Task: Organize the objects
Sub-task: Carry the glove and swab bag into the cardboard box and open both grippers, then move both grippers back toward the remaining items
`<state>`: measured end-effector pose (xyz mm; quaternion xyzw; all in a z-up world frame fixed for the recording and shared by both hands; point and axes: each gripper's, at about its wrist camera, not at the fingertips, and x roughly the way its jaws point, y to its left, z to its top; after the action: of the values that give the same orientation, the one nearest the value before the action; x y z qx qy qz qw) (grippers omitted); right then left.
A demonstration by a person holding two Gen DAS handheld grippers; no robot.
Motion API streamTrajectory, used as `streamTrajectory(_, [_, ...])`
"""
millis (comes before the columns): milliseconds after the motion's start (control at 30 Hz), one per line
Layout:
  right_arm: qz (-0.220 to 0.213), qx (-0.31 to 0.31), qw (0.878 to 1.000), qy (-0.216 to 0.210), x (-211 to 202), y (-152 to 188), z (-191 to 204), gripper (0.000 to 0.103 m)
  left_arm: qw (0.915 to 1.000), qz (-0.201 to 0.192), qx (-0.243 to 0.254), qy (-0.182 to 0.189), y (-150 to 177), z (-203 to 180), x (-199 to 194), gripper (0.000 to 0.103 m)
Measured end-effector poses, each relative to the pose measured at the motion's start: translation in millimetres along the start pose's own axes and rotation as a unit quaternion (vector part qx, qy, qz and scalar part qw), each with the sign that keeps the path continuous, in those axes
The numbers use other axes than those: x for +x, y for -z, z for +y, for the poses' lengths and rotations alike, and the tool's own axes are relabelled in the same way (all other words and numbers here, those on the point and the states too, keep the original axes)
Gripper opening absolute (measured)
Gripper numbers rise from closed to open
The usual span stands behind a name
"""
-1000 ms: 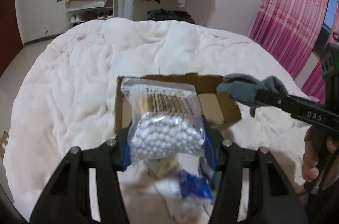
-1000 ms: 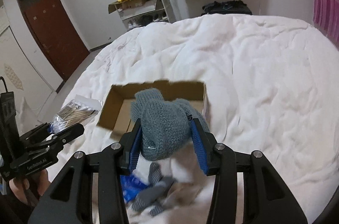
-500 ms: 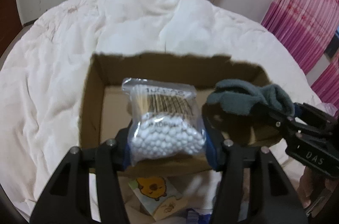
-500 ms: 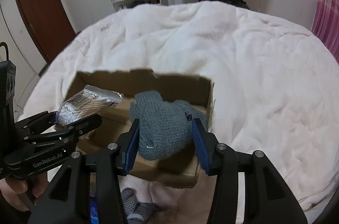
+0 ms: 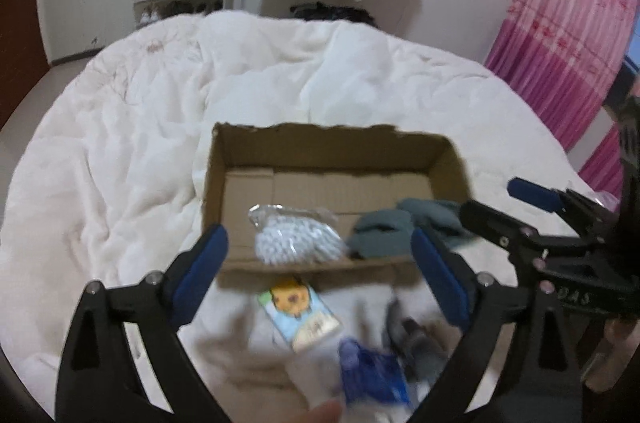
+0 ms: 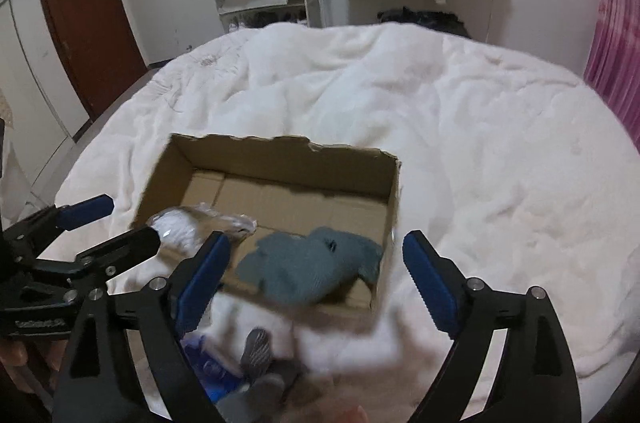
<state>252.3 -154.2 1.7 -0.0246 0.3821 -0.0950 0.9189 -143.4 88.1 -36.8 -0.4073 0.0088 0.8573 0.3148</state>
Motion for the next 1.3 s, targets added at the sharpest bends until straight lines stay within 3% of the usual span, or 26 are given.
streamTrajectory(167, [-0.01, 0.009, 1.0, -0.012, -54.7, 15.1, 5.2, 0.09, 0.9996, -0.028, 0.001, 0.002, 20.2, -5.6, -61.7, 0.096])
streamTrajectory(400, [-0.015, 0.002, 1.0, 0.012, -124.6, 41.6, 14.3, 0.09, 0.9983, -0.04, -0.041, 0.005, 55.6, 5.6, -131.1, 0.096])
streamTrajectory(633, [-0.033, 0.015, 0.999, 0.021, -182.1, 77.4, 22.6, 0.09, 0.9988, -0.026, -0.04, 0.01, 83.7, 9.6, -163.3, 0.096])
streamTrajectory(767, [-0.043, 0.016, 0.999, 0.028, -198.3, 83.0, 28.1, 0.09, 0.9984, -0.053, -0.012, 0.014, 81.9, 0.7, -187.7, 0.096])
streamTrajectory(1067, [-0.053, 0.002, 0.998, 0.035, -191.7, 72.2, 30.7, 0.09, 0.9988, -0.039, -0.005, 0.029, 74.6, -4.9, -161.6, 0.096])
streamTrajectory(1300, [-0.032, -0.011, 0.998, 0.056, -153.3, 60.7, 35.7, 0.09, 0.9994, 0.031, 0.007, 0.012, 70.9, -3.1, -95.7, 0.096])
